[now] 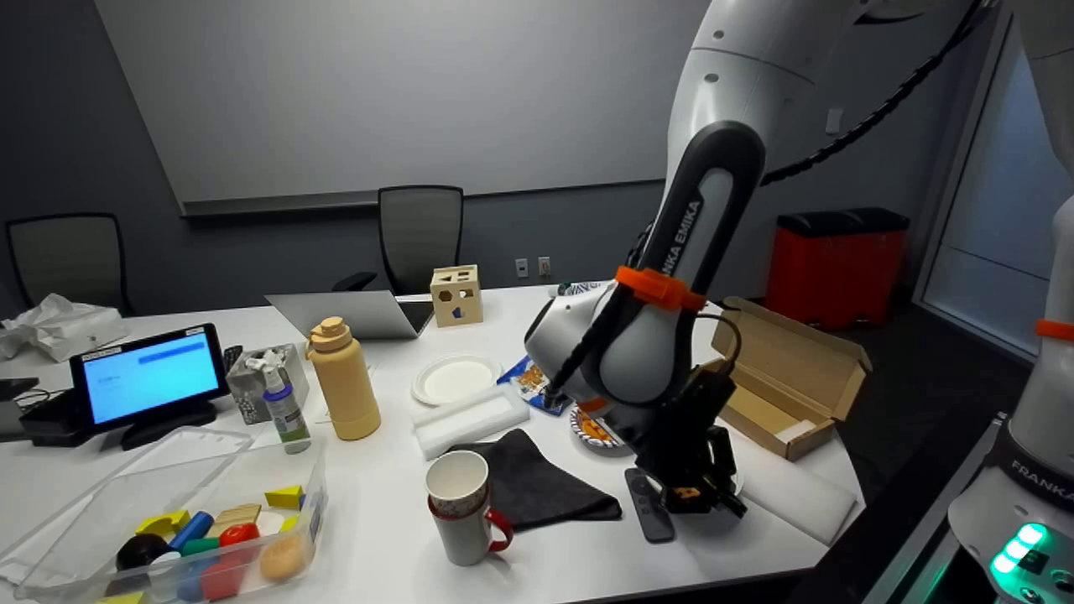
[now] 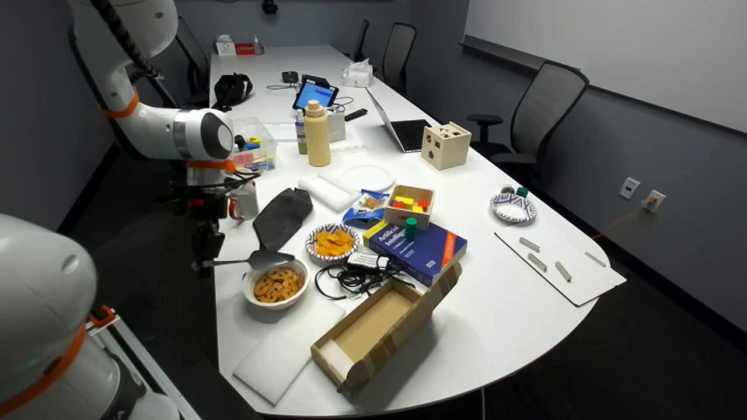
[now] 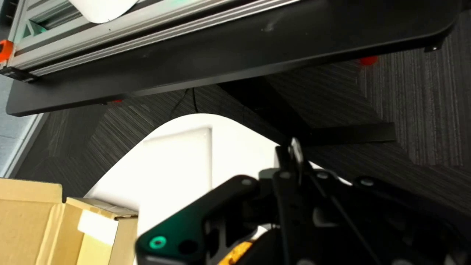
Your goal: Use the cake spatula to stir the contents in the black and white bowl on the left.
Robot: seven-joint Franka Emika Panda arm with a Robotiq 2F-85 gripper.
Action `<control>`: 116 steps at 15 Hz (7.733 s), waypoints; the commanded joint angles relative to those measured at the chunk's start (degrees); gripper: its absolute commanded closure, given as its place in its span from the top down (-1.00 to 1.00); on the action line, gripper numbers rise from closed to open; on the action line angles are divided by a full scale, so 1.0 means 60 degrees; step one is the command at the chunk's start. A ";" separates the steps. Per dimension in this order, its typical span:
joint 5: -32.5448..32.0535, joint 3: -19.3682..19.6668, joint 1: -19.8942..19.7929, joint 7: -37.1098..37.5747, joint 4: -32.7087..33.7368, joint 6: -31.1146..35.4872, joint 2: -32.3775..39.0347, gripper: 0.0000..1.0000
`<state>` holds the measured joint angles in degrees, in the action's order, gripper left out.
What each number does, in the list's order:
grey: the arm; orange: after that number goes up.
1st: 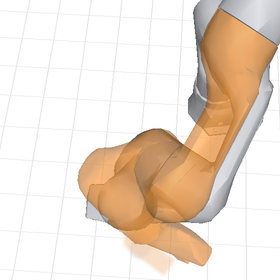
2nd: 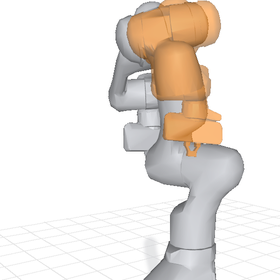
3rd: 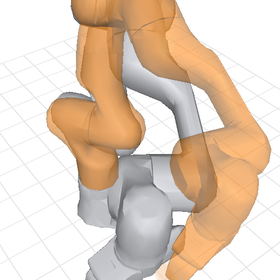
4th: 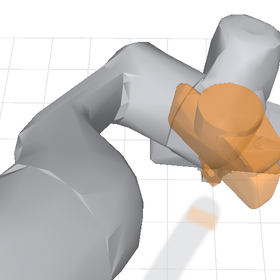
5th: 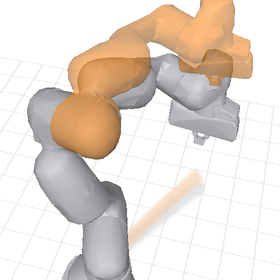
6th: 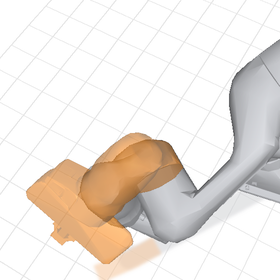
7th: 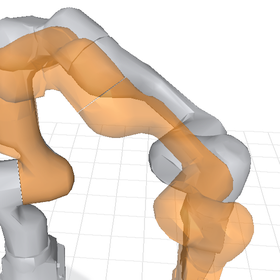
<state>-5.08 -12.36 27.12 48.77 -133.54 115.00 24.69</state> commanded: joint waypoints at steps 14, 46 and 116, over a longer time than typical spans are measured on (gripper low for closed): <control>0.4235 0.0072 -0.2428 -0.5033 0.1479 0.0797 -0.1042 -0.98; 0.5276 0.1473 -0.3478 -0.5175 0.1907 -0.0393 0.0553 -0.98; 0.8319 0.0857 -0.3614 -0.5825 0.1698 0.1337 0.1146 -0.98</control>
<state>41.39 -5.62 6.17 15.17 -123.66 123.85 31.26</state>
